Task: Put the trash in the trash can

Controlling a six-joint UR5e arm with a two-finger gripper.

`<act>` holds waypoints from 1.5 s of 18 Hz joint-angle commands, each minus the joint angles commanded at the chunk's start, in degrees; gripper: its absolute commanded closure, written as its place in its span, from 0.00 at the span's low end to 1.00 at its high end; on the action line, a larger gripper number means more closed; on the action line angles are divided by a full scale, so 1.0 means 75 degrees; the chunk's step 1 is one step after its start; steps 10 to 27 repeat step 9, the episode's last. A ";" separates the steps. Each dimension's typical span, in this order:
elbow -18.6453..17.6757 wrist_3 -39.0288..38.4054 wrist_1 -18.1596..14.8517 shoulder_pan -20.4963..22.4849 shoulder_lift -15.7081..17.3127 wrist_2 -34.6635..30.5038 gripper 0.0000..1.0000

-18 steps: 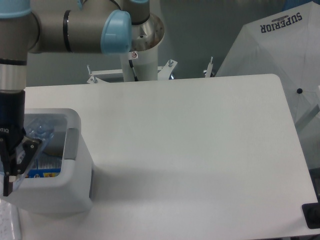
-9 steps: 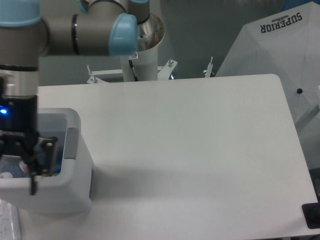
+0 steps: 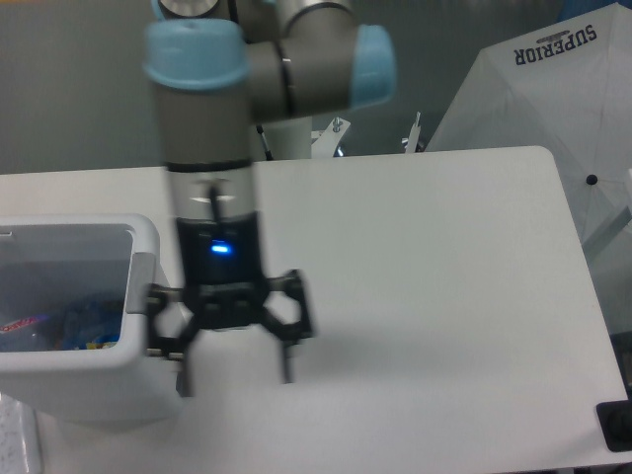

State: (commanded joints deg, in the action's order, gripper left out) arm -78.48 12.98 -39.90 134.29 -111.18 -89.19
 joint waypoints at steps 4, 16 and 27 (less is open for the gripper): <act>-0.0527 0.0950 -0.0514 0.0481 0.0421 -0.0201 0.00; -0.0904 0.1925 -0.0926 0.0680 0.0820 -0.0260 0.00; -0.0904 0.1925 -0.0926 0.0680 0.0820 -0.0260 0.00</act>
